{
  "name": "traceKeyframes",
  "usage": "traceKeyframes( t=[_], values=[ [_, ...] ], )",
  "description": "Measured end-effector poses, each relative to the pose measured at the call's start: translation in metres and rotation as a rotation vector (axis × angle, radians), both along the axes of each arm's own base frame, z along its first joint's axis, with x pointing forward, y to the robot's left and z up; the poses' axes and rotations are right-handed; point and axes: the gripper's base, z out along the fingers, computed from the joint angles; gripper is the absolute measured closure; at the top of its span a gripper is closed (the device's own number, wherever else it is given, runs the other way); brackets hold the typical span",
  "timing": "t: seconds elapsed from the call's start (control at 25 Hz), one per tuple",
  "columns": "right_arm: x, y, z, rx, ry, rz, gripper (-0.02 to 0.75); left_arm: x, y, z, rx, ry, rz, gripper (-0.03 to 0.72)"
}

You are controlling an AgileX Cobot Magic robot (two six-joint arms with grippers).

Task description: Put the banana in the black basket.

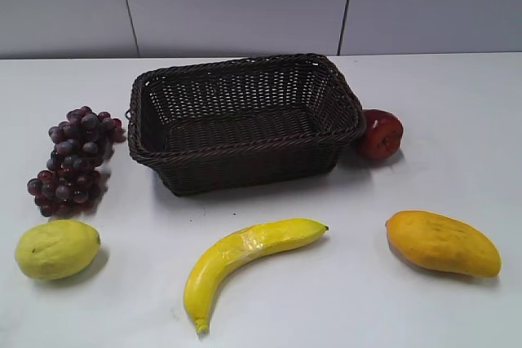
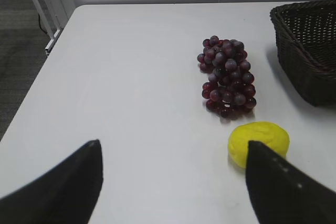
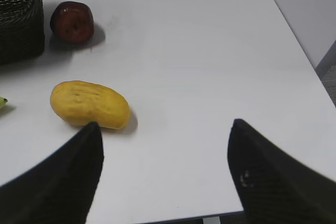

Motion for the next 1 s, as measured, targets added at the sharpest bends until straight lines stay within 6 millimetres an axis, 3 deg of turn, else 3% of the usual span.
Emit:
traceKeyframes(
  t=[0.68, 0.84, 1.0],
  values=[
    [0.000, 0.000, 0.000, 0.000, 0.000, 0.000, 0.148, 0.002, 0.000, 0.000, -0.005, 0.010, -0.003, 0.087],
    [0.000, 0.000, 0.000, 0.000, 0.000, 0.000, 0.148, 0.015, 0.000, 0.016, -0.009, -0.005, -0.005, 0.093],
    [0.000, 0.000, 0.000, 0.000, 0.000, 0.000, 0.148, 0.048, 0.001, 0.039, -0.010, -0.036, -0.001, 0.094]
  ],
)
